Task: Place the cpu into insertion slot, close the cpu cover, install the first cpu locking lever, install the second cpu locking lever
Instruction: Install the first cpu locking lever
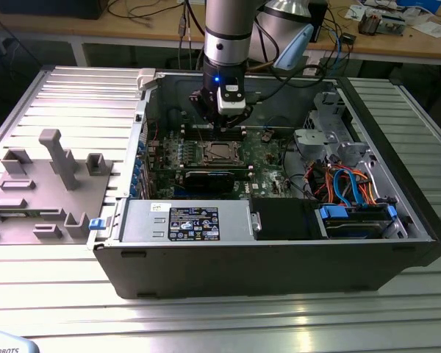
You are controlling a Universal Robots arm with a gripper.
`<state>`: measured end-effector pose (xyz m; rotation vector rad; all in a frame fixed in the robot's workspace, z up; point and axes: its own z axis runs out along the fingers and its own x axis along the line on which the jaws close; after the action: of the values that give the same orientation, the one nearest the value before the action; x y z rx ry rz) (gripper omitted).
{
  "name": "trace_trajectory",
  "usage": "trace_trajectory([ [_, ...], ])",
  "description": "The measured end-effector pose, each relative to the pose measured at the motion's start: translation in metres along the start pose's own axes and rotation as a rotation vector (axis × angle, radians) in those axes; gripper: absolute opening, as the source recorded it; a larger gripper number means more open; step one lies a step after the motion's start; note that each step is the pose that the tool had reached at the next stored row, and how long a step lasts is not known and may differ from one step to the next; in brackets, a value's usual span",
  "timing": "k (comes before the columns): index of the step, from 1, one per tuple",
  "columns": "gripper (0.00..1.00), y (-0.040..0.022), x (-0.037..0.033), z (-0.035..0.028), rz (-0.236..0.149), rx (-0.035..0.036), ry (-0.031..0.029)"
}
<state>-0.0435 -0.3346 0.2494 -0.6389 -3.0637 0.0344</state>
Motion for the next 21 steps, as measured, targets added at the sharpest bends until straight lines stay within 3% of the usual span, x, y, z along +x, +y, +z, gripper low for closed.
trace_trajectory([
  [21, 0.11, 0.0, 0.0, 0.0, -0.028, 0.0002, -0.0007],
])
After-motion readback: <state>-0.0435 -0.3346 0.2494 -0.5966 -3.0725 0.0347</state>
